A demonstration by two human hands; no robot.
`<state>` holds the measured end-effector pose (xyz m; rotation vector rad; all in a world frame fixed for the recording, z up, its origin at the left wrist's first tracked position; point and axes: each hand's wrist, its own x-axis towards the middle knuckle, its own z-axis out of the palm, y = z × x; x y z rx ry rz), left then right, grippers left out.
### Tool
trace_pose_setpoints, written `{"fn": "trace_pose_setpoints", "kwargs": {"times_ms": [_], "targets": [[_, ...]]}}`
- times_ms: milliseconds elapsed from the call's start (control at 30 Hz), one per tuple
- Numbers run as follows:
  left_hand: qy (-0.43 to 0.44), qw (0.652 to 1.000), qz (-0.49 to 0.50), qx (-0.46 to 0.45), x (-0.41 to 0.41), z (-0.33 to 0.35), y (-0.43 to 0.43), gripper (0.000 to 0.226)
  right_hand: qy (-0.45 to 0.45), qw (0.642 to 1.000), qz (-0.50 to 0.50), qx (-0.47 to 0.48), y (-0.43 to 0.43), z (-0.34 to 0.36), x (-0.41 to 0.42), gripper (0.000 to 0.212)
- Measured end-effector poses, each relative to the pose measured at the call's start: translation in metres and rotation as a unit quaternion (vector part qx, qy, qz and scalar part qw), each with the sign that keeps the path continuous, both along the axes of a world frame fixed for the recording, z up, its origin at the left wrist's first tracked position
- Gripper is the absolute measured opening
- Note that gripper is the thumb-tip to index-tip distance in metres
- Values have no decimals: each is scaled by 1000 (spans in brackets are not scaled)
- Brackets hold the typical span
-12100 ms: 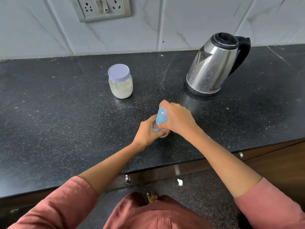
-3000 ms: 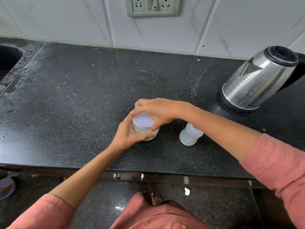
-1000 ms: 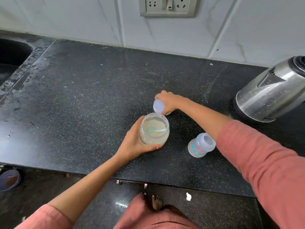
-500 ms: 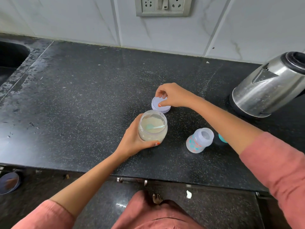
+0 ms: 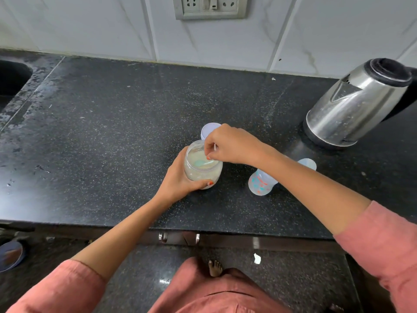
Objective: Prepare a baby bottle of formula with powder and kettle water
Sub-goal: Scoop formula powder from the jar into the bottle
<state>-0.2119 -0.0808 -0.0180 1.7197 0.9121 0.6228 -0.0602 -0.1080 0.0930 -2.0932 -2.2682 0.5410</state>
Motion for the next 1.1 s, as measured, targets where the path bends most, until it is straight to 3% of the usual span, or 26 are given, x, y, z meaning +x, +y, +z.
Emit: {"fn": "trace_pose_setpoints", "kwargs": {"times_ms": [233, 400, 533, 733, 1100], "targets": [[3, 1000, 1, -7, 0, 0, 0, 76, -172, 981, 82, -45, 9, 2, -20, 19], [11, 1000, 8, -7, 1, -2, 1, 80, -254, 960, 119, -15, 14, 3, -23, 23], [12, 1000, 7, -2, 1, -2, 1, 79, -249, 957, 142, 41, 14, 2, -16, 17], [6, 1000, -1, 1, 0, -1, 1, 78, -211, 961, 158, 82, 12, -4, -5, 25], [3, 1000, 0, 1, 0, 0, 0, 76, -216, 964, 153, -19, 9, -3, -14, 24]]}}
